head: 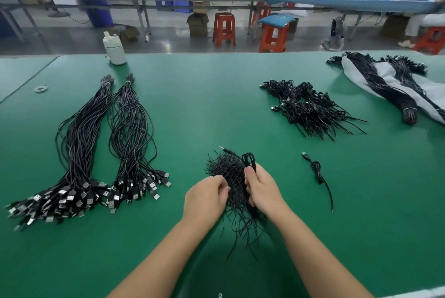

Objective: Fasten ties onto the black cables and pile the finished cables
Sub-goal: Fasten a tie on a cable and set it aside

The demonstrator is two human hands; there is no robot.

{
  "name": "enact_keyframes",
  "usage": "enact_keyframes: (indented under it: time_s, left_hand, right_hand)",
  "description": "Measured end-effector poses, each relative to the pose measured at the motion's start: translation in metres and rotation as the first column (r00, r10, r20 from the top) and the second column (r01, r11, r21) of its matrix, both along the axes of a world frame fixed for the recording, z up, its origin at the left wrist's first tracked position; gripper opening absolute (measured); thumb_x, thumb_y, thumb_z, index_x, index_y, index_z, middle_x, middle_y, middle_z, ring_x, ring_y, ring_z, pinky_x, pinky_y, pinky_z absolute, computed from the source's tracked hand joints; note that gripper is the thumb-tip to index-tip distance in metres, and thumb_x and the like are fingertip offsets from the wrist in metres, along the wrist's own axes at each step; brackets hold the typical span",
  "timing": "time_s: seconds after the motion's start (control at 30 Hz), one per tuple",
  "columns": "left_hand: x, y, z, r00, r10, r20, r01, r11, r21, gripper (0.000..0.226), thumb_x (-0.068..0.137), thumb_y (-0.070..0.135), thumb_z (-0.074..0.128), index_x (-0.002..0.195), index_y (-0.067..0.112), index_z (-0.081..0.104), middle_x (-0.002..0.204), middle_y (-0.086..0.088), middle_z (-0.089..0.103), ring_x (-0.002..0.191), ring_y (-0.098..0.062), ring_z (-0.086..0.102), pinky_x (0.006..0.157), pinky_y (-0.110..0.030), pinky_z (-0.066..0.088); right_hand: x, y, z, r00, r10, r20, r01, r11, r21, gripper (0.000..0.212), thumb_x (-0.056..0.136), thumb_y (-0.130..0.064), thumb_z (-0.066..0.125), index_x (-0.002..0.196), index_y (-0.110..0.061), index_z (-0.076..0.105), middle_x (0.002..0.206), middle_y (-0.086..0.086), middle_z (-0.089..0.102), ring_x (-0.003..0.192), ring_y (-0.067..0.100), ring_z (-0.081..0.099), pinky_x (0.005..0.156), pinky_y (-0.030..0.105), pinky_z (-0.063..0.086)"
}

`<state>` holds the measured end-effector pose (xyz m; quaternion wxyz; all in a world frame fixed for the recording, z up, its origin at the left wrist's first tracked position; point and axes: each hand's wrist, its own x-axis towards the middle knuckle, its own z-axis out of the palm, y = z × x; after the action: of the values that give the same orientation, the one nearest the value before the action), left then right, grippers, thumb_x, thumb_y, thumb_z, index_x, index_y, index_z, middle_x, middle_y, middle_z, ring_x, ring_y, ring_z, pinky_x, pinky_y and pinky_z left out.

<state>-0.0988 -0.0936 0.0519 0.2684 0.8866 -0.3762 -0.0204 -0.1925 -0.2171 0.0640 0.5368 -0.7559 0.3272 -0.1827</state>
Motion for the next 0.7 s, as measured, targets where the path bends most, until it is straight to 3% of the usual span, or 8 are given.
enact_keyframes:
  time_s: [0.13, 0.2, 0.27, 0.4, 0.47, 0.53, 0.63, 0.7]
  left_hand:
    - [0.01, 0.007, 0.018, 0.973, 0.055, -0.224, -0.103, 0.973, -0.207, 0.009, 0.091, 0.03, 0.065, 0.082, 0.03, 0.068, 0.076, 0.011, 0.064, 0.071, -0.006, 0.056, 0.066, -0.026, 0.043]
    - [0.013, 0.007, 0.025, 0.923, 0.043, -0.382, -0.176, 0.93, -0.322, 0.011, 0.089, 0.025, 0.069, 0.079, 0.024, 0.071, 0.066, 0.008, 0.063, 0.058, -0.002, 0.051, 0.059, -0.019, 0.041]
    - [0.013, 0.008, 0.029, 0.891, 0.023, -0.454, -0.202, 0.915, -0.349, 0.016, 0.089, 0.02, 0.07, 0.074, 0.017, 0.071, 0.058, 0.006, 0.058, 0.05, -0.004, 0.043, 0.051, -0.016, 0.034]
    - [0.012, 0.014, 0.033, 0.882, -0.031, -0.471, -0.15, 0.927, -0.343, 0.015, 0.091, 0.013, 0.067, 0.078, 0.008, 0.073, 0.068, -0.011, 0.066, 0.059, -0.014, 0.045, 0.057, -0.026, 0.037]
    - [0.011, 0.017, 0.035, 0.893, -0.067, -0.445, -0.088, 0.943, -0.32, 0.012, 0.092, 0.014, 0.066, 0.083, 0.011, 0.074, 0.077, -0.007, 0.068, 0.066, -0.013, 0.052, 0.065, -0.024, 0.04]
    - [0.01, 0.019, 0.036, 0.909, -0.097, -0.406, -0.024, 0.958, -0.284, 0.01, 0.093, 0.016, 0.066, 0.09, 0.015, 0.075, 0.085, -0.001, 0.065, 0.076, -0.007, 0.055, 0.068, -0.012, 0.038]
    - [0.008, 0.019, 0.038, 0.924, -0.101, -0.369, 0.009, 0.97, -0.243, 0.013, 0.095, 0.015, 0.062, 0.095, 0.019, 0.074, 0.089, 0.003, 0.06, 0.08, -0.008, 0.054, 0.068, -0.005, 0.035]
    - [0.005, 0.02, 0.038, 0.949, -0.092, -0.3, 0.024, 0.975, -0.222, 0.017, 0.095, 0.014, 0.06, 0.102, 0.019, 0.075, 0.091, 0.004, 0.06, 0.082, -0.009, 0.054, 0.071, -0.006, 0.036]
  right_hand:
    - [0.001, 0.011, 0.012, 0.996, 0.09, -0.011, -0.091, 0.995, -0.05, 0.043, 0.106, -0.038, 0.036, 0.074, -0.061, 0.052, 0.061, -0.036, 0.055, 0.059, -0.007, 0.047, 0.06, 0.014, 0.033]
    - [0.002, 0.021, 0.016, 0.981, 0.186, -0.062, -0.192, 0.974, -0.123, 0.036, 0.106, -0.039, 0.035, 0.077, -0.054, 0.051, 0.073, -0.04, 0.056, 0.07, -0.013, 0.051, 0.063, 0.008, 0.036]
    - [0.002, 0.029, 0.015, 0.954, 0.281, -0.108, -0.296, 0.942, -0.161, 0.03, 0.106, -0.037, 0.034, 0.079, -0.041, 0.048, 0.079, -0.028, 0.059, 0.073, -0.01, 0.05, 0.066, 0.011, 0.036]
    - [0.006, 0.033, 0.013, 0.945, 0.301, -0.13, -0.319, 0.936, -0.15, 0.02, 0.107, -0.034, 0.035, 0.097, -0.025, 0.051, 0.092, -0.006, 0.062, 0.086, 0.013, 0.057, 0.078, 0.032, 0.045]
    - [0.006, 0.033, 0.013, 0.953, 0.283, -0.104, -0.294, 0.95, -0.109, 0.015, 0.106, -0.034, 0.037, 0.111, -0.028, 0.05, 0.108, -0.007, 0.065, 0.1, 0.013, 0.059, 0.086, 0.029, 0.044]
    - [0.008, 0.034, 0.013, 0.956, 0.281, -0.083, -0.287, 0.954, -0.082, 0.017, 0.106, -0.033, 0.037, 0.117, -0.036, 0.05, 0.115, -0.015, 0.061, 0.106, 0.003, 0.056, 0.086, 0.015, 0.039]
    - [0.01, 0.033, 0.012, 0.958, 0.271, -0.096, -0.28, 0.956, -0.093, 0.019, 0.107, -0.033, 0.037, 0.111, -0.032, 0.055, 0.102, -0.022, 0.058, 0.091, -0.014, 0.051, 0.079, 0.014, 0.037]
    - [0.011, 0.031, 0.012, 0.969, 0.232, -0.087, -0.241, 0.962, -0.126, 0.022, 0.107, -0.031, 0.037, 0.093, -0.031, 0.055, 0.083, -0.019, 0.056, 0.074, -0.015, 0.05, 0.071, 0.017, 0.035]
